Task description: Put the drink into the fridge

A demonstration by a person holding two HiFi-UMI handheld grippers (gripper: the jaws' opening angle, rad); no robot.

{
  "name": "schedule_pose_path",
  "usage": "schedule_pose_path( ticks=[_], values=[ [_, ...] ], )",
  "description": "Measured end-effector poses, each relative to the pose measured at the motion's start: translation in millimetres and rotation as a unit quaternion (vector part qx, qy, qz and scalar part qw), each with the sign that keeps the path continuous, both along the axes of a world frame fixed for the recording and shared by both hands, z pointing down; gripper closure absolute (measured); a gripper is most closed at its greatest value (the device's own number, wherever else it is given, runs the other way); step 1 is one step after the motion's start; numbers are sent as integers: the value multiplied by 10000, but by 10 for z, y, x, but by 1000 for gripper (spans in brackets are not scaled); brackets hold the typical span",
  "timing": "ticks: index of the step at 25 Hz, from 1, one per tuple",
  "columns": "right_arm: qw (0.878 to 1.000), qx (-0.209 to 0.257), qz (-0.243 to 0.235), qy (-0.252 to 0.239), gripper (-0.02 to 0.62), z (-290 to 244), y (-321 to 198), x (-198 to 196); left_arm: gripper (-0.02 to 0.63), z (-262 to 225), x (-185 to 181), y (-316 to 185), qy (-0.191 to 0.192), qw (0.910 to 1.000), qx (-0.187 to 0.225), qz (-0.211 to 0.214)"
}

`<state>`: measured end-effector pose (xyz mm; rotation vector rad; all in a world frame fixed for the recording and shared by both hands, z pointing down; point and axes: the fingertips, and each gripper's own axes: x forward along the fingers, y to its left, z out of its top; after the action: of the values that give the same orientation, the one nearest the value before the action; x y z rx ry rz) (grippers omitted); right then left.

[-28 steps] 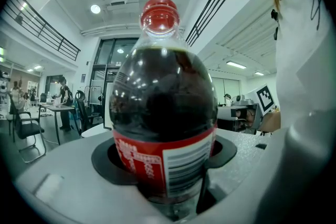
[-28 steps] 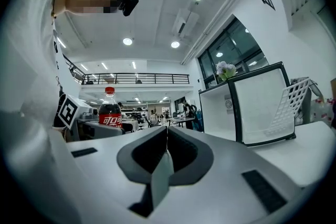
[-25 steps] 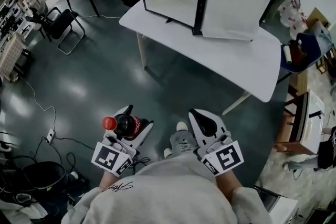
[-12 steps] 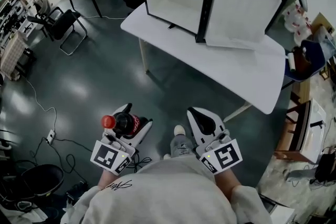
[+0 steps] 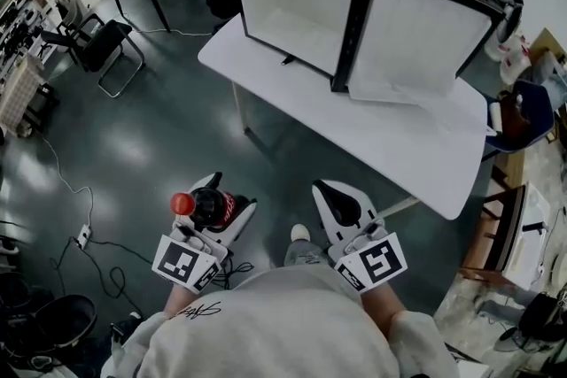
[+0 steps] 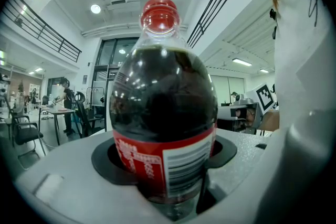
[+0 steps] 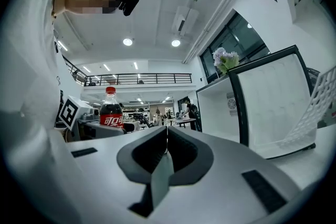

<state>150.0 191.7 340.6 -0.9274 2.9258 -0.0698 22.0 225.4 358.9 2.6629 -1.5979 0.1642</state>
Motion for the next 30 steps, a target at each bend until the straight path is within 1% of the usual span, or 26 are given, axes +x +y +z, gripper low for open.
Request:
schedule_pose_path(
  ticks=[8, 17, 23, 30],
  values=[
    [9999, 1, -150, -19, 583, -36, -491, -50, 285, -66, -36, -487, -7, 9999, 38, -121],
    [9996, 37, -289, -25, 583, -31, -963, 17, 285, -59, 48, -915, 15, 9996, 66, -288],
    [9993, -9, -382, -34, 583, 2, -1158, 38, 285, -48, 102, -1057, 38, 9992, 81, -400],
    [9990, -63, -444, -24, 583, 46, -1210, -1, 285, 1, 86, -1104, 39, 9990, 14, -442]
  ],
)
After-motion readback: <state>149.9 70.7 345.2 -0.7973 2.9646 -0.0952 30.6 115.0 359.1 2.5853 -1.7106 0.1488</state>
